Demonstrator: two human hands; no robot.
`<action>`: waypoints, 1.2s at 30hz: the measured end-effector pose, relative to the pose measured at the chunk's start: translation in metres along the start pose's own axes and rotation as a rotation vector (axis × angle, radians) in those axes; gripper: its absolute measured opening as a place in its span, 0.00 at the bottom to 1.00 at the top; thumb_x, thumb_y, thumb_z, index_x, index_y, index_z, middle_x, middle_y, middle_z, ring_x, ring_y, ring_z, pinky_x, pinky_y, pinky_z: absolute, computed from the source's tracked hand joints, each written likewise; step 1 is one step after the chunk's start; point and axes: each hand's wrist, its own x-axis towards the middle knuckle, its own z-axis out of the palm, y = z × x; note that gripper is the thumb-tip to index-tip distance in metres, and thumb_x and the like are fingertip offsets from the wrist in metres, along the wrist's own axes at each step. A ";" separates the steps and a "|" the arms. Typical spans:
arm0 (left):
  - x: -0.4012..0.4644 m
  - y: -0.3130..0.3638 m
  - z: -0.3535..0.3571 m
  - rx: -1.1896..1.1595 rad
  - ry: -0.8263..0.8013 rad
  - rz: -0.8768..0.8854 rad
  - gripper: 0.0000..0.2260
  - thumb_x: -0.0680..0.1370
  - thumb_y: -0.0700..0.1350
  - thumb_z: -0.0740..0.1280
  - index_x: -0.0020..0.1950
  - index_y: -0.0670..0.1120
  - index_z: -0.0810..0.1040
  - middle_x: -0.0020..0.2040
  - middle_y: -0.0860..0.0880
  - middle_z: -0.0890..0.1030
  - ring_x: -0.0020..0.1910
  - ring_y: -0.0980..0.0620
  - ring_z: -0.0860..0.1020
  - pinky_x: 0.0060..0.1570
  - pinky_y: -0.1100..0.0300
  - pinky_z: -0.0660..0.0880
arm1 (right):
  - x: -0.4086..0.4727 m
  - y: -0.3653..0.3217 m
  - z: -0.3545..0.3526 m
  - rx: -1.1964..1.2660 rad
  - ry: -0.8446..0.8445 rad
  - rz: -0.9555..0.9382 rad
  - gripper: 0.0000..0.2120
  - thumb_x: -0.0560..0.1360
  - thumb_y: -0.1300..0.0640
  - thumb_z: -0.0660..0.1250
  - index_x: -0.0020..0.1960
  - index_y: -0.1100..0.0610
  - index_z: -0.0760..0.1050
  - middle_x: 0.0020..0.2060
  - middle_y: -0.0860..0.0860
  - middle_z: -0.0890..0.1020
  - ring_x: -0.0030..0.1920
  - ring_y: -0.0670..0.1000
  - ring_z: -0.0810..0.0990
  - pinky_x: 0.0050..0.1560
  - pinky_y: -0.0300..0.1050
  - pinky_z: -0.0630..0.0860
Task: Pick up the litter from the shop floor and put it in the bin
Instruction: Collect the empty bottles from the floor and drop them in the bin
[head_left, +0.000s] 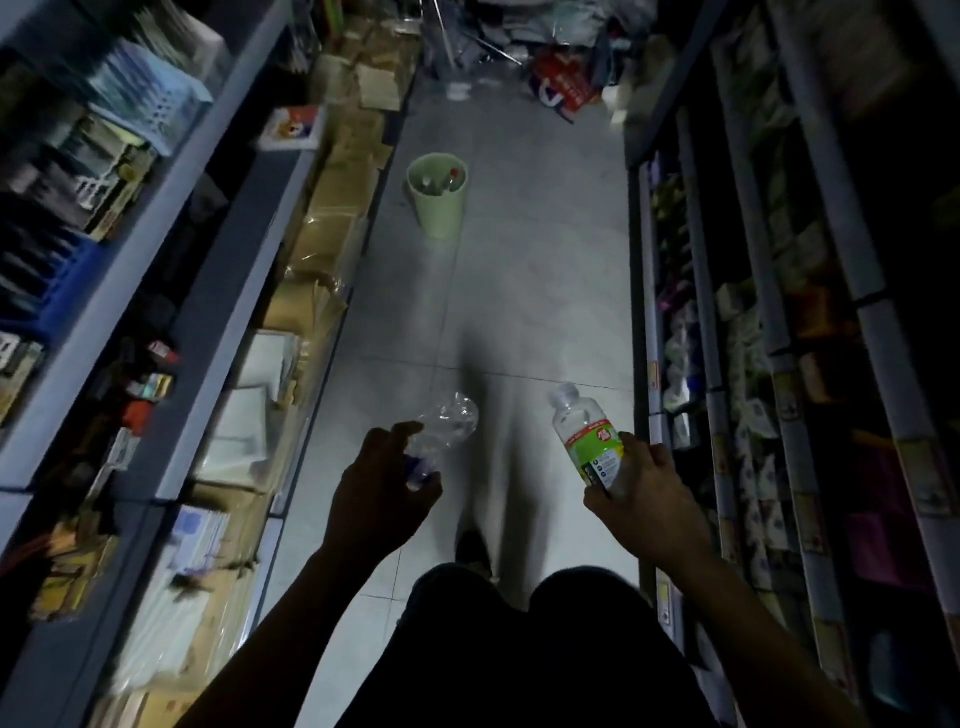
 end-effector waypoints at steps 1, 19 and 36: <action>0.018 0.003 0.001 0.016 -0.021 0.015 0.27 0.72 0.51 0.76 0.69 0.53 0.71 0.53 0.52 0.76 0.41 0.58 0.80 0.40 0.67 0.76 | 0.010 -0.001 -0.004 -0.002 0.000 0.027 0.38 0.66 0.43 0.71 0.71 0.53 0.63 0.57 0.55 0.71 0.54 0.61 0.76 0.45 0.51 0.73; 0.300 0.091 0.038 0.007 -0.070 0.114 0.27 0.71 0.47 0.77 0.66 0.57 0.69 0.52 0.53 0.76 0.41 0.60 0.82 0.41 0.60 0.80 | 0.240 0.013 -0.085 0.115 0.044 0.137 0.35 0.67 0.43 0.72 0.69 0.54 0.65 0.56 0.54 0.71 0.52 0.60 0.77 0.46 0.52 0.76; 0.457 0.075 0.010 -0.075 0.187 -0.242 0.28 0.70 0.48 0.78 0.68 0.57 0.72 0.49 0.58 0.75 0.42 0.64 0.80 0.46 0.57 0.81 | 0.500 -0.102 -0.140 -0.037 -0.116 -0.238 0.34 0.70 0.42 0.73 0.70 0.49 0.62 0.52 0.49 0.67 0.40 0.53 0.74 0.39 0.47 0.74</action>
